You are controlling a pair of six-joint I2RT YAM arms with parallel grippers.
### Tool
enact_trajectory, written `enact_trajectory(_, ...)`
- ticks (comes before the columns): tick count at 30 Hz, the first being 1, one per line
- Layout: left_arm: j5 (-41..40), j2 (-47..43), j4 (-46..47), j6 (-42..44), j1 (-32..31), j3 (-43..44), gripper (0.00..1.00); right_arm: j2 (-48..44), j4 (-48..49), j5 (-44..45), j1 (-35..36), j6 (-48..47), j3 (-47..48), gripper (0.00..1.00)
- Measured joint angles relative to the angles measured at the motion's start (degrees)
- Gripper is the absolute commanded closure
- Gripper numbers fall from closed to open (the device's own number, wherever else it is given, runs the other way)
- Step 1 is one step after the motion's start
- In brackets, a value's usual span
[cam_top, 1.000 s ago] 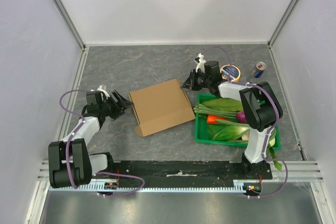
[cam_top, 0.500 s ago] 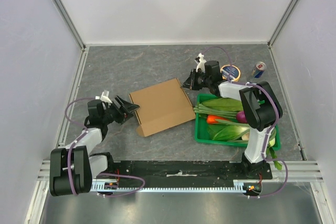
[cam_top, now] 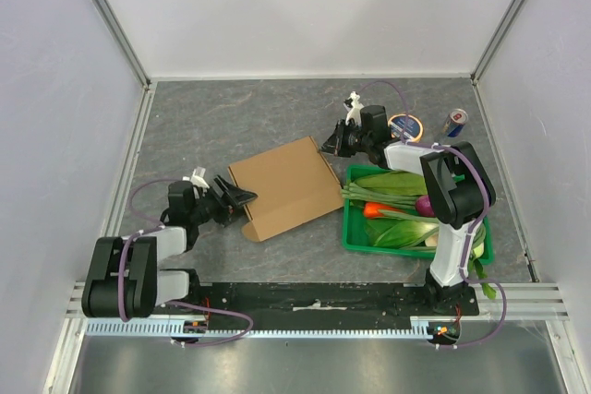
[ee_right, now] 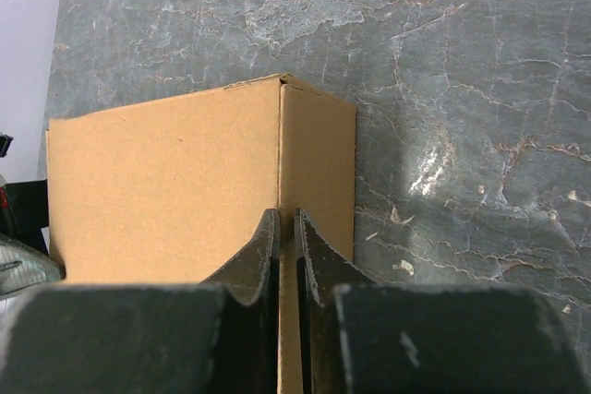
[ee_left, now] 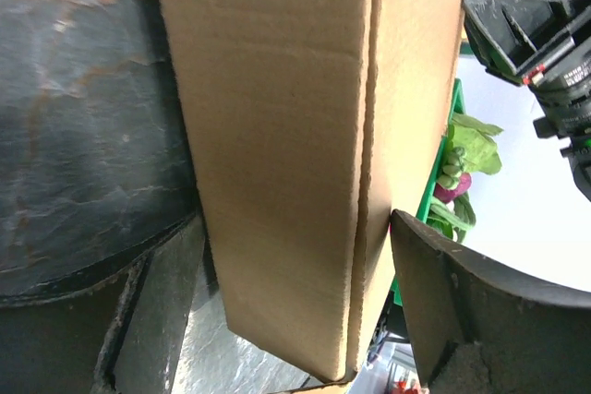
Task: Fold the paper box
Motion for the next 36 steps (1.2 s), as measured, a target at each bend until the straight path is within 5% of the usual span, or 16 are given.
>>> enact_trajectory(8,-0.68,6.25,15.30,-4.94,-4.50,-3.37,0.19,0.00,0.00,0.46,-0.04,-0.02,0.11,0.94)
enact_trajectory(13,-1.88,6.56,18.97,-7.67,-5.42,-4.24,0.40,0.09,0.02,0.76,-0.35,-0.28,0.31,0.86)
enact_trajectory(17,-3.06,3.39,17.33,-9.16,-5.44,-4.17,0.49,-0.72,-0.79,2.29,0.20,-1.70,0.33,0.63)
enact_trajectory(21,-3.48,-2.54,10.51,-9.38,-5.42,-2.89,0.51,-3.08,-5.70,6.88,1.18,-4.37,0.33,0.28)
enact_trajectory(26,-1.09,-5.70,0.94,-9.38,-2.91,1.55,0.52,-9.79,-18.27,13.16,3.63,-9.75,0.17,0.09)
enact_trajectory(31,3.34,-5.77,-7.48,-9.29,0.81,6.01,0.57,-20.87,-25.31,20.85,11.63,-20.81,-0.48,0.02)
enact_trajectory(36,6.97,-5.77,-13.20,-9.31,3.39,9.22,0.62,-35.71,-19.26,27.06,30.77,-35.85,-9.77,0.02)
